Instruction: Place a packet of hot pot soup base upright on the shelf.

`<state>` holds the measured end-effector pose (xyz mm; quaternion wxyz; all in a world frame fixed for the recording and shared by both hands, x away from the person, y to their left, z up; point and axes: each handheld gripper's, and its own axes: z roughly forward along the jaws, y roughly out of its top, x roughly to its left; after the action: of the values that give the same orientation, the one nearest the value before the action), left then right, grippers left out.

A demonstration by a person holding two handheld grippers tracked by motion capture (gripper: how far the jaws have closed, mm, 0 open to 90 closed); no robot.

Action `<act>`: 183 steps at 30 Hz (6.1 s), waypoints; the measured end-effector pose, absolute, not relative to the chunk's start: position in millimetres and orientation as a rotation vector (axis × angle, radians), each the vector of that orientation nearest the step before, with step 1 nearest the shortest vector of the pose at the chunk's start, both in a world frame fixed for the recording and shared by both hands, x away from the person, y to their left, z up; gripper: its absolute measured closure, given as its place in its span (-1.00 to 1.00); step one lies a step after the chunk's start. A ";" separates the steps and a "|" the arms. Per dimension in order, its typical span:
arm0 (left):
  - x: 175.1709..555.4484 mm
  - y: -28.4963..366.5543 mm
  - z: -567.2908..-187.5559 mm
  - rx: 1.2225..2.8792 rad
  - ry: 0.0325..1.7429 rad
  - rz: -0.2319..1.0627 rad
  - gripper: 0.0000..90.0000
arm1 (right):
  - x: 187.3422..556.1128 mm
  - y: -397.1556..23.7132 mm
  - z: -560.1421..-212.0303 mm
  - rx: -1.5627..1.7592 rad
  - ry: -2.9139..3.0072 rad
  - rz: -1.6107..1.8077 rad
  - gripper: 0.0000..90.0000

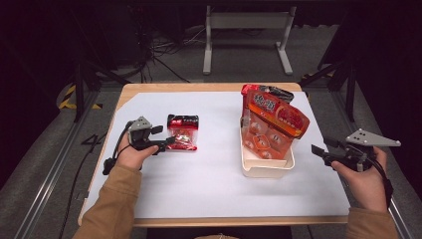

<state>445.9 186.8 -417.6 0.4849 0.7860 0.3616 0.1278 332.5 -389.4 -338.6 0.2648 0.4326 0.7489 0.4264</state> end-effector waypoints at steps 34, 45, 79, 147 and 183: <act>464.8 174.0 -455.7 2.043 1.019 0.199 -0.12 | 336.0 -381.4 -346.4 1.163 2.075 1.162 -0.15; 460.6 172.8 -455.6 2.066 1.018 0.259 0.66 | 335.9 -379.6 -345.5 1.154 2.074 1.172 -0.15; 435.4 172.1 -420.1 1.997 0.954 0.277 1.00 | 304.1 -361.3 -298.7 0.985 2.006 1.240 0.16; 309.2 127.0 -377.2 1.992 0.430 0.238 1.00 | 371.8 -197.8 -359.3 0.904 2.361 1.632 -0.33; 325.3 123.6 -399.3 2.028 0.449 0.188 0.85 | 347.5 -201.3 -332.8 0.658 2.218 1.587 0.99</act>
<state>325.3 123.6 -399.3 0.5039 0.8398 0.1862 0.0779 347.5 -201.3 -332.8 0.1674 0.2311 0.7794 0.5577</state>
